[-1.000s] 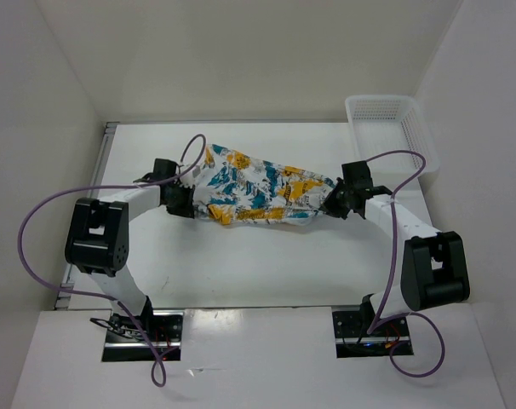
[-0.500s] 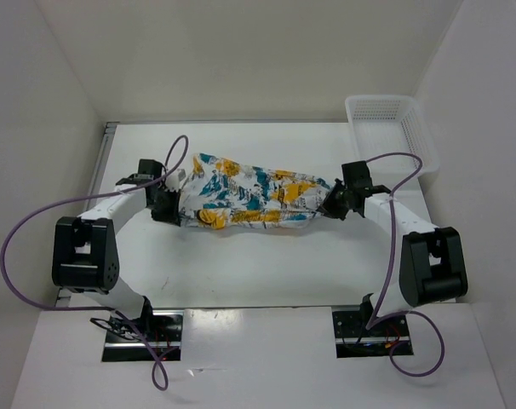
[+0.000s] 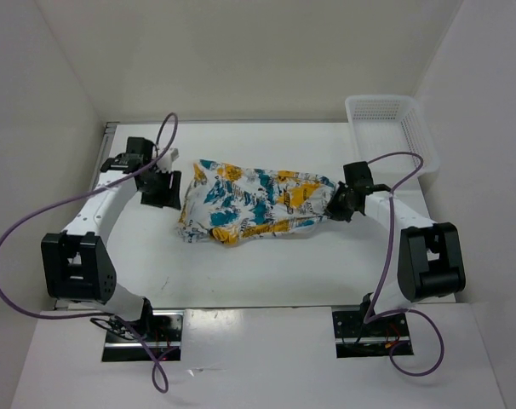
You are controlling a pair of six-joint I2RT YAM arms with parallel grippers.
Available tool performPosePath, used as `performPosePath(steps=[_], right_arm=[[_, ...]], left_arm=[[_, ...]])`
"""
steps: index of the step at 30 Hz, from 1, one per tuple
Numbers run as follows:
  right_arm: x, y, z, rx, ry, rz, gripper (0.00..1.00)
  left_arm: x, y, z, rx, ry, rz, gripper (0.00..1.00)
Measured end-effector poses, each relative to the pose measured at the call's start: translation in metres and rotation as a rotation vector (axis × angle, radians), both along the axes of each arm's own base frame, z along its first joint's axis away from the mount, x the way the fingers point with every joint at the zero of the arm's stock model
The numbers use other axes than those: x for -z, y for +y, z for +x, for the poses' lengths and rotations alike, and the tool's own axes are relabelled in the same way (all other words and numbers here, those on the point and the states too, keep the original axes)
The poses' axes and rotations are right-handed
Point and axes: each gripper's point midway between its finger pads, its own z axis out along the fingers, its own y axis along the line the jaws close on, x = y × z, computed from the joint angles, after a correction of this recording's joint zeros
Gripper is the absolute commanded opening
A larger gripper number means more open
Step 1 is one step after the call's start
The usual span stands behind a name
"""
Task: Fold and stack the shorts
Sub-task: Fold the shorts
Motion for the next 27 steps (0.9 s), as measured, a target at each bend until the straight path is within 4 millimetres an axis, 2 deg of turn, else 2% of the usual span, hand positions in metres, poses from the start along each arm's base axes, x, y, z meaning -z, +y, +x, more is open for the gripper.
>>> performPosePath(steps=[2, 4, 5, 7, 9, 11, 12, 16, 17, 19, 22, 25, 27], right_arm=[[0.0, -0.002, -0.001, -0.001, 0.005, -0.01, 0.0], [-0.001, -0.005, -0.001, -0.003, 0.012, -0.029, 0.0], [-0.003, -0.006, -0.001, -0.003, 0.012, -0.04, 0.0], [-0.008, -0.01, 0.003, -0.001, 0.006, -0.064, 0.0], [-0.016, -0.015, 0.008, -0.001, -0.006, -0.097, 0.0], [-0.029, -0.021, 0.014, -0.005, -0.021, -0.135, 0.0], [-0.036, -0.022, 0.018, -0.006, -0.033, -0.149, 0.0], [-0.074, -0.019, 0.042, -0.042, -0.095, -0.249, 0.0], [-0.085, -0.009, 0.051, -0.07, -0.12, -0.274, 0.0], [-0.105, 0.023, 0.066, -0.148, -0.173, -0.309, 0.0], [-0.126, 0.093, 0.082, -0.301, -0.242, -0.341, 0.0], [-0.123, 0.165, 0.082, -0.469, -0.273, -0.376, 0.0], [-0.11, 0.214, 0.076, -0.593, -0.287, -0.401, 0.0]], left_arm=[[-0.02, -0.016, 0.026, 0.048, -0.113, -0.013, 0.66], [-0.023, -0.039, 0.042, 0.111, -0.171, -0.019, 0.66], [-0.016, -0.049, 0.047, 0.14, -0.173, -0.016, 0.66], [0.012, -0.066, 0.053, 0.185, -0.136, -0.002, 0.65], [0.053, -0.066, 0.047, 0.194, -0.049, 0.037, 0.65], [0.088, -0.055, 0.032, 0.181, 0.05, 0.087, 0.65], [0.095, -0.049, 0.026, 0.172, 0.082, 0.106, 0.65], [0.09, -0.048, 0.036, 0.166, 0.033, 0.116, 0.69], [0.09, -0.048, 0.037, 0.164, 0.031, 0.114, 0.71], [0.09, -0.05, 0.037, 0.168, 0.03, 0.102, 0.71], [0.095, -0.053, 0.037, 0.175, 0.044, 0.088, 0.69], [0.097, -0.052, 0.041, 0.17, 0.065, 0.087, 0.67], [0.096, -0.051, 0.045, 0.16, 0.073, 0.071, 0.6]])
